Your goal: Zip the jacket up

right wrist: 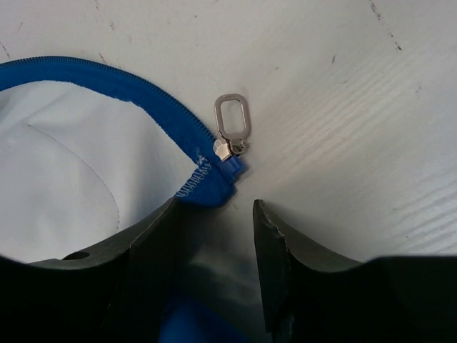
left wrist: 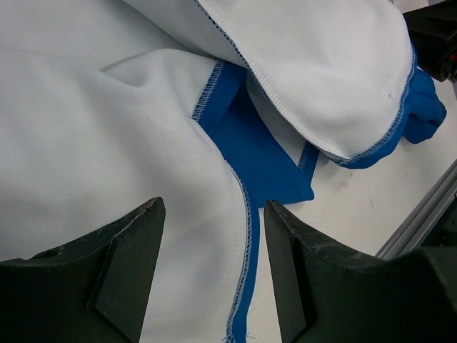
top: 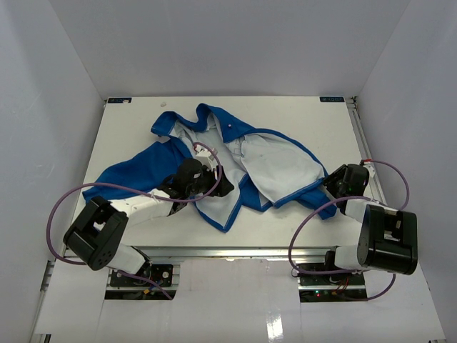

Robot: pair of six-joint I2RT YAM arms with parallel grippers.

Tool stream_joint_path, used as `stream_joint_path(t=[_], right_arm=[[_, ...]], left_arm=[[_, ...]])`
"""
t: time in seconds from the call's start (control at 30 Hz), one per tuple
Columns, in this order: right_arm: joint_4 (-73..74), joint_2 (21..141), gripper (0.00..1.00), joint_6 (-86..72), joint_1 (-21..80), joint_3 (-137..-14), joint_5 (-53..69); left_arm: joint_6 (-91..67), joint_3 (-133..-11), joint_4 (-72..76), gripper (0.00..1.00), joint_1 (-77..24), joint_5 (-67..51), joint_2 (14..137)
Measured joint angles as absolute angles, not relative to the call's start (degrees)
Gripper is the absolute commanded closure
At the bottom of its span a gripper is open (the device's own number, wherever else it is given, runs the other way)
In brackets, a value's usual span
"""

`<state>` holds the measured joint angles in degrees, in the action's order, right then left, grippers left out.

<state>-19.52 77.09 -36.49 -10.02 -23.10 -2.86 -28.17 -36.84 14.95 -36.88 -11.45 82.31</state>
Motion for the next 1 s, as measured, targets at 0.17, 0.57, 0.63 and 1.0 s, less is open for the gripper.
stream_joint_path(t=[0.17, 0.57, 0.63, 1.0], right_arm=[[-21.59, 80.48, 0.75, -35.39, -10.02, -24.44, -1.59], [-18.57, 77.2, 0.92, -33.08, -10.06, -26.23, 1.9], [-17.4, 73.75, 0.92, -32.11, -9.82, -27.3, 2.97], [-11.33, 55.17, 0.92, -24.61, 5.57, -33.23, 3.23]], left_arm=[[-28.37, -36.84, 15.03, 0.32, -36.88, -11.5, 82.32], [-28.5, -36.84, 15.01, 0.32, -36.88, -10.86, 82.32], [-28.51, -36.84, 15.02, 0.32, -36.9, -10.44, 82.32], [-28.56, -36.77, 14.99, 0.32, -36.9, -7.03, 81.91]])
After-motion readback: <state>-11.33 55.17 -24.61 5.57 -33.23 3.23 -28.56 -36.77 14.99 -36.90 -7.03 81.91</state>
